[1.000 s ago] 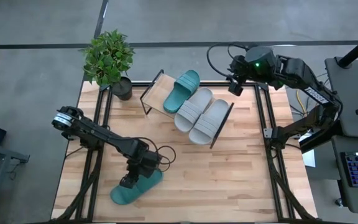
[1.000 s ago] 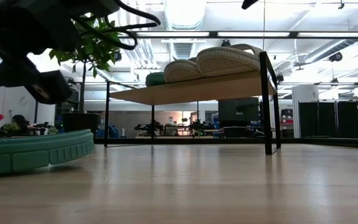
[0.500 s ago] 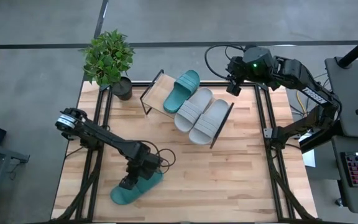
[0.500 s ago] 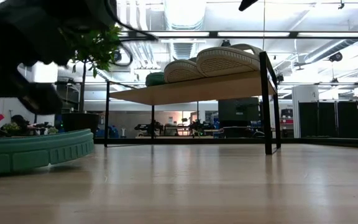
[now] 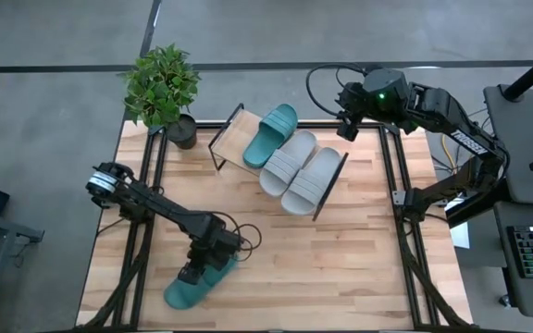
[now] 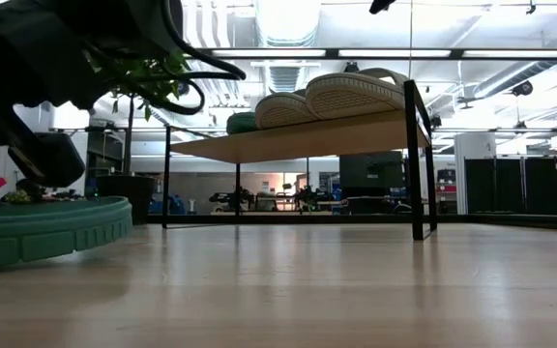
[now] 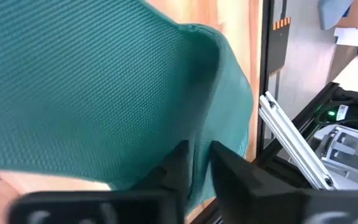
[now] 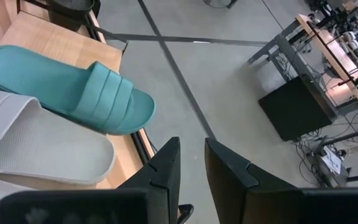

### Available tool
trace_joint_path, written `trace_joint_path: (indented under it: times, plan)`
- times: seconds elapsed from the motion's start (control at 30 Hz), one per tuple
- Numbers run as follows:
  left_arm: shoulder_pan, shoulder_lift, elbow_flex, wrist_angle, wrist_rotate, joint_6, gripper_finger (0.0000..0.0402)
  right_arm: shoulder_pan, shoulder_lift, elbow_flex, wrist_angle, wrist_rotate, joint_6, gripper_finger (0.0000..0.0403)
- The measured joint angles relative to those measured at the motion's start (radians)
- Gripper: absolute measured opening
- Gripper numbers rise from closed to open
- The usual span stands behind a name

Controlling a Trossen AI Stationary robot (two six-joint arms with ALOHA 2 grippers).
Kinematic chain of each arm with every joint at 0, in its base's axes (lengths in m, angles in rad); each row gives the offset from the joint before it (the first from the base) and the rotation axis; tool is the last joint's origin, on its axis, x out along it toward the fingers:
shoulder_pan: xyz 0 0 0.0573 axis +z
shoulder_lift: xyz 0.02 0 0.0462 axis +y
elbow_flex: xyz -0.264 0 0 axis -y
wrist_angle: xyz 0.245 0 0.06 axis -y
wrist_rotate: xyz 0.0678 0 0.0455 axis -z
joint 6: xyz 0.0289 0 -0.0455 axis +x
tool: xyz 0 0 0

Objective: Pick and place slides into the shelf
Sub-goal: Put the green slide on the shelf

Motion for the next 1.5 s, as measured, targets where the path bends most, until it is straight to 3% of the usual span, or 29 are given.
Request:
trace_joint_path:
  times: [0.07, 0.3, 0.5, 0.67, 0.97, 1.23, 1.5]
  plan:
    - [0.001, 0.0, 0.001, 0.0, 0.003, 0.003, 0.001, 0.0, 0.0, 0.0, 0.0, 0.0, 0.0, 0.0066]
    - [0.001, -0.027, 0.016, -0.004, -0.043, -0.016, 0.0003, 0.0, 0.0, 0.001, -0.001, 0.0, 0.003, 0.0066]
    - [0.001, -0.129, 0.062, -0.097, -0.141, -0.104, 0.0001, 0.0, 0.0, 0.001, 0.0, 0.002, 0.001, 0.0066]
    - [0.001, -0.273, 0.105, -0.166, -0.302, -0.195, 0.0001, 0.0, 0.0, 0.001, 0.0, 0.003, 0.008, 0.0066]
    - [-0.039, -0.524, 0.124, -0.105, -0.68, -0.351, 0.0, 0.0, 0.0, 0.001, 0.014, 0.003, 0.018, 0.0066]
    - [-0.082, -0.604, 0.122, 0.058, -1.014, -0.212, 0.0, 0.0, -0.001, 0.001, 0.045, 0.003, 0.011, 0.0066]
    - [-0.083, -0.583, 0.102, 0.287, -1.243, 0.132, 0.0, 0.0, -0.001, 0.001, 0.208, -0.005, 0.01, 0.0066]
